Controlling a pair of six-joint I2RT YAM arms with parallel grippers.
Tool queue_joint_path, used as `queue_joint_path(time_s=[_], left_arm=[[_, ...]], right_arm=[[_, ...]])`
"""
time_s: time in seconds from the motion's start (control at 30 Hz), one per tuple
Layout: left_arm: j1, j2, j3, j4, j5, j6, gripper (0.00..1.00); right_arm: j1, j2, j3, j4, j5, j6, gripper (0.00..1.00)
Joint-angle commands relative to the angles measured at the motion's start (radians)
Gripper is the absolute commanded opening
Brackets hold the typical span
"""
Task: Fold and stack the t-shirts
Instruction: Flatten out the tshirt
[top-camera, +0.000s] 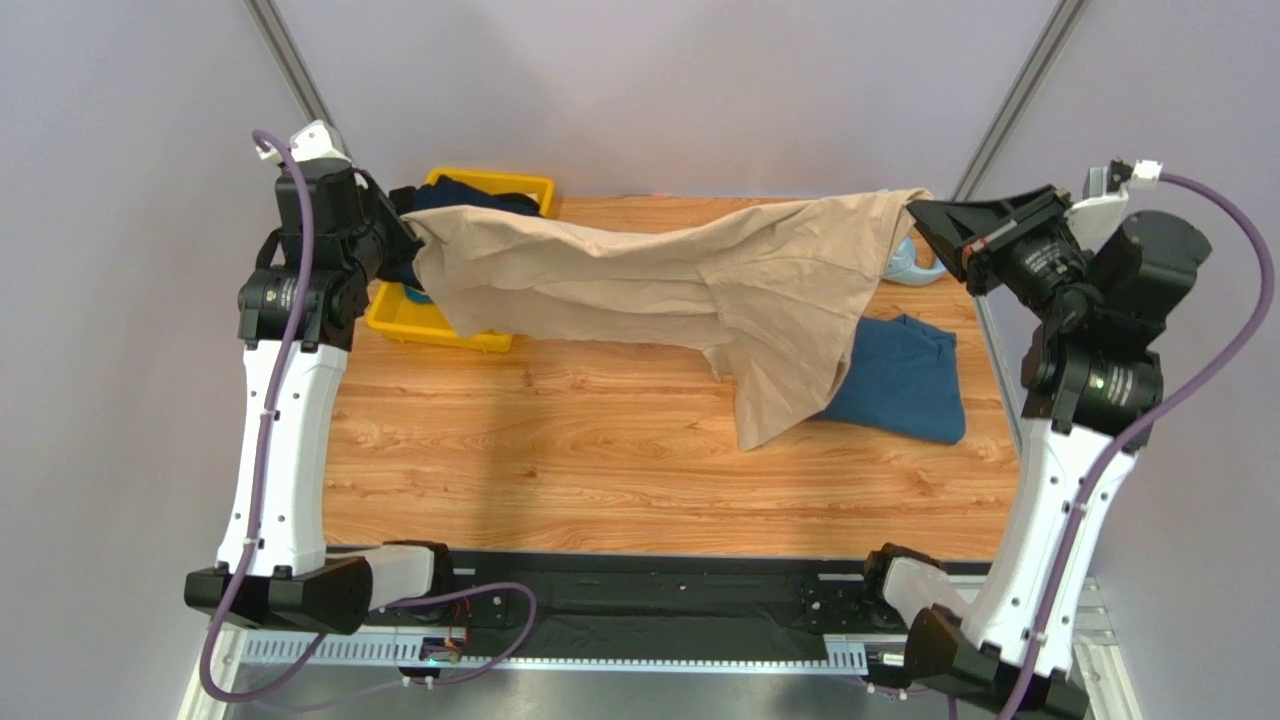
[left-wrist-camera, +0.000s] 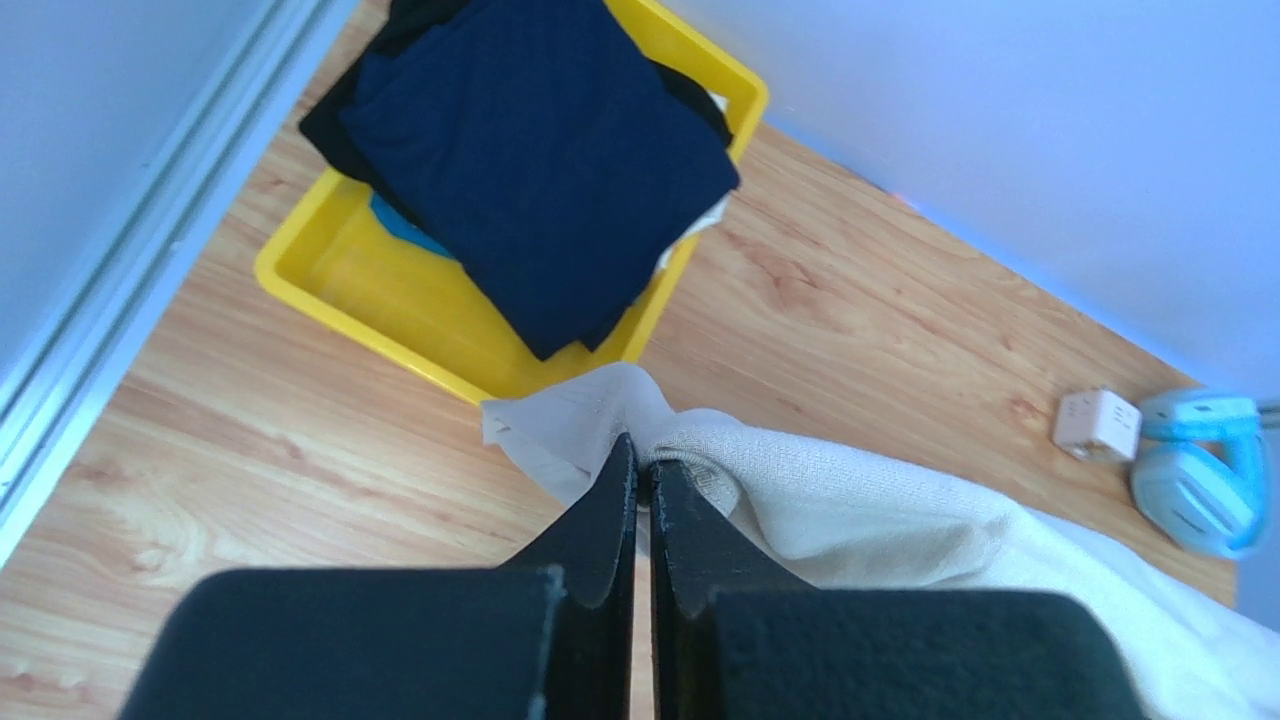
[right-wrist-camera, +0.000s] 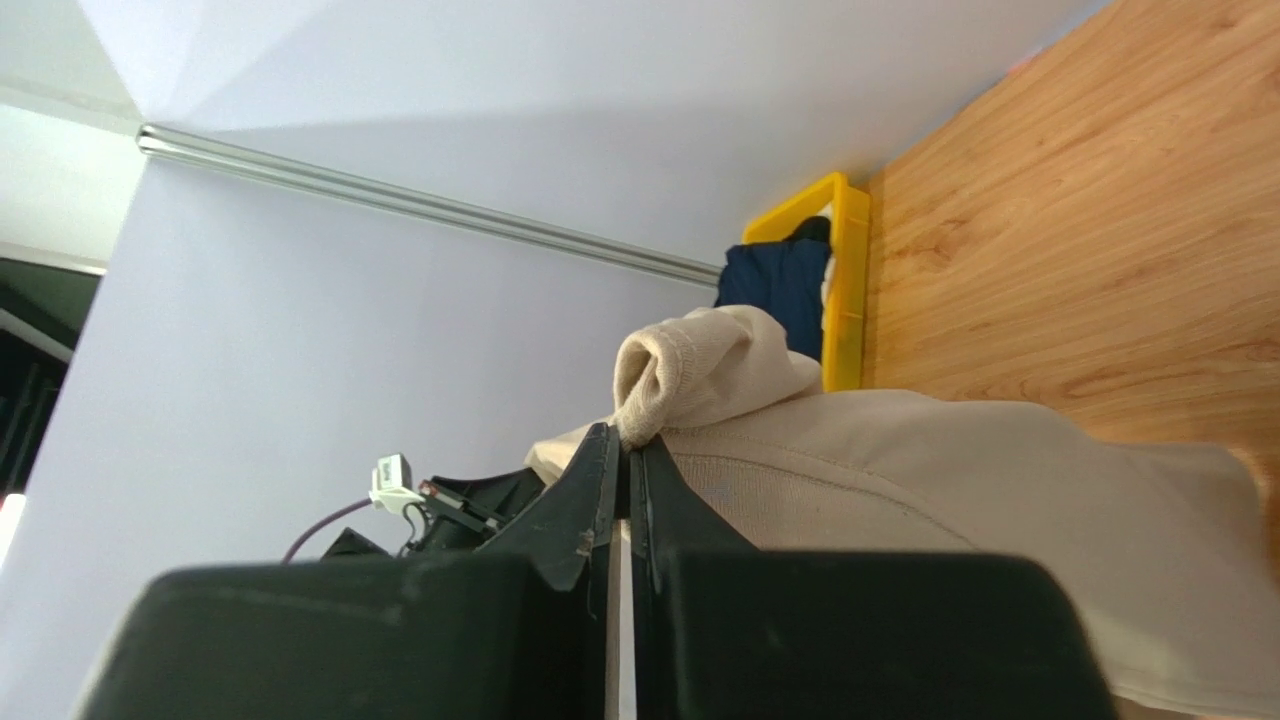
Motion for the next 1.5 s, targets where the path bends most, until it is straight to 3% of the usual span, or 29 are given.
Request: queue_joint_path(time_s=[0.0,0.1,0.3,0.43,0.57,0.83,0.97,1.17,1.47], left_arm=[[0.004,-0.119,0.020,0.002,0.064,-0.039,0.00],[-0.021,-0.179,0.020,-0.020,0.016,-0.030,0.00],[-0.041,-0.190,0.085,-0.044,-0.057,-0.008,0.00],[-0.041,-0.131,0.048,-0.011,-0.066,0.033,0.00],[-0.013,-0.041,-0.081,0.055,0.045,0.049,0.00],[0.005,0.179,-0.322,0.097,0.094,0.044,0.00],[0.005,0.287,-0.337,0.129,0.081,0.078,0.00],[0.005,0.369,-0.284,0.129,0.063,0.102,0.00],[0.005,0.364,-0.242,0.151,-0.003,0.150,0.00]], right_arm=[[-0.010,-0.076,-0.014,0.005,0.042,0.135,0.00],[-0.010,-0.068,0.088,0.014,0.012,0.157,0.00],[-0.013,0.110,0.394,0.054,-0.047,0.154,0.00],[-0.013,0.206,0.334,0.133,-0.064,0.175,0.00],[0.010,0.292,0.164,0.103,-0.065,0.146,0.00],[0.215,0.545,-0.006,-0.127,0.043,-0.230,0.00],[0.301,0.723,0.033,-0.139,0.033,-0.306,0.00],[0.389,0.886,0.140,-0.161,0.149,-0.410,0.00],[0.363,0.943,0.262,-0.152,0.395,-0.510,0.00]])
